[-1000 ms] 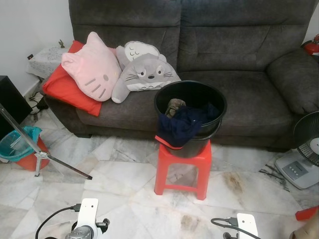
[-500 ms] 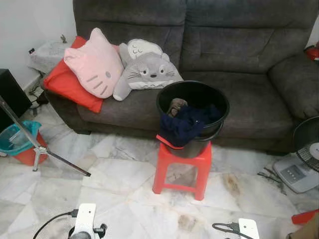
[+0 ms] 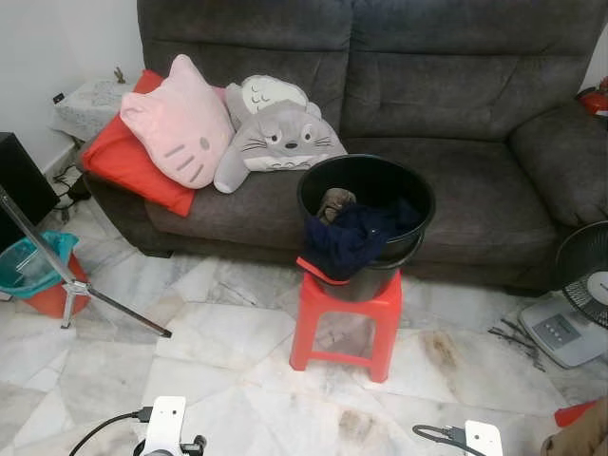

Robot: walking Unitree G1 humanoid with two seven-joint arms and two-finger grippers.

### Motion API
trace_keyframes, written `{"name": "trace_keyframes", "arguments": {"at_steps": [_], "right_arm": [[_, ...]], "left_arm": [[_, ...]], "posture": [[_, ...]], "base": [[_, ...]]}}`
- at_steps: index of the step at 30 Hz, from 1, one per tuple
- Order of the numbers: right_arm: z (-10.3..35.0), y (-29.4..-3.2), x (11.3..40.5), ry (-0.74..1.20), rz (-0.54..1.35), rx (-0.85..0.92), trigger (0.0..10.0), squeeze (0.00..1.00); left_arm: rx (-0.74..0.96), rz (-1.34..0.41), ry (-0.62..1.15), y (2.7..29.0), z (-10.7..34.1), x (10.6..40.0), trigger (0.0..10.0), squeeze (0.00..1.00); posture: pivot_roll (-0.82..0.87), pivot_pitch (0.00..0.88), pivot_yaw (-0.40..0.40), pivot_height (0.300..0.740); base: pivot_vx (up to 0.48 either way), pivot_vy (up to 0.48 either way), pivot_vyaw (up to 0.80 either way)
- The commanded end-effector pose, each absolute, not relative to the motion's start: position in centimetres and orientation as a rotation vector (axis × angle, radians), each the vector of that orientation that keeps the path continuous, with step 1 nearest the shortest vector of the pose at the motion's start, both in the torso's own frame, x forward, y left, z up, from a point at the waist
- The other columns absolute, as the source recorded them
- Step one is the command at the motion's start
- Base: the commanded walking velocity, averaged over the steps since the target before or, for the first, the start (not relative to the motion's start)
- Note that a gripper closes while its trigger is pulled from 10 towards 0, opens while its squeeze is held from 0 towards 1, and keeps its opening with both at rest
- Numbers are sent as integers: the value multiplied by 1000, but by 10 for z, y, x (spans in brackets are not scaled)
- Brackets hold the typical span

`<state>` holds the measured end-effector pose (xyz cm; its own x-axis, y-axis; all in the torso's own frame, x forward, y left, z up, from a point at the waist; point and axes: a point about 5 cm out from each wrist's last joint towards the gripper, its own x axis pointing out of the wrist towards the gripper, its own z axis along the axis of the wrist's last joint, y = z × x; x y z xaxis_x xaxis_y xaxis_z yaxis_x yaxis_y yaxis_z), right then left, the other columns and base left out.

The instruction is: Hang hanger

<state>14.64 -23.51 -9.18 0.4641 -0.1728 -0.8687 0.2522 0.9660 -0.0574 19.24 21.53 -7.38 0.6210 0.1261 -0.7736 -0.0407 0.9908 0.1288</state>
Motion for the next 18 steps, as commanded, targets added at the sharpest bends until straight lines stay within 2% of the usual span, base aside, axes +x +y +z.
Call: {"name": "trace_keyframes", "arguments": {"at_steps": [1,18], "right_arm": [[-91,-238,146,1060,-273,85,10000,0],[-91,-237,146,1055,-271,87,10000,0]], "left_arm": [[102,104,909,215,-75,190,10000,0],[109,104,938,218,-79,182,10000,0]], "posture": [[10,0,5,740],[12,0,13,740]], "base": [[0,0,0],[0,0,0]]}}
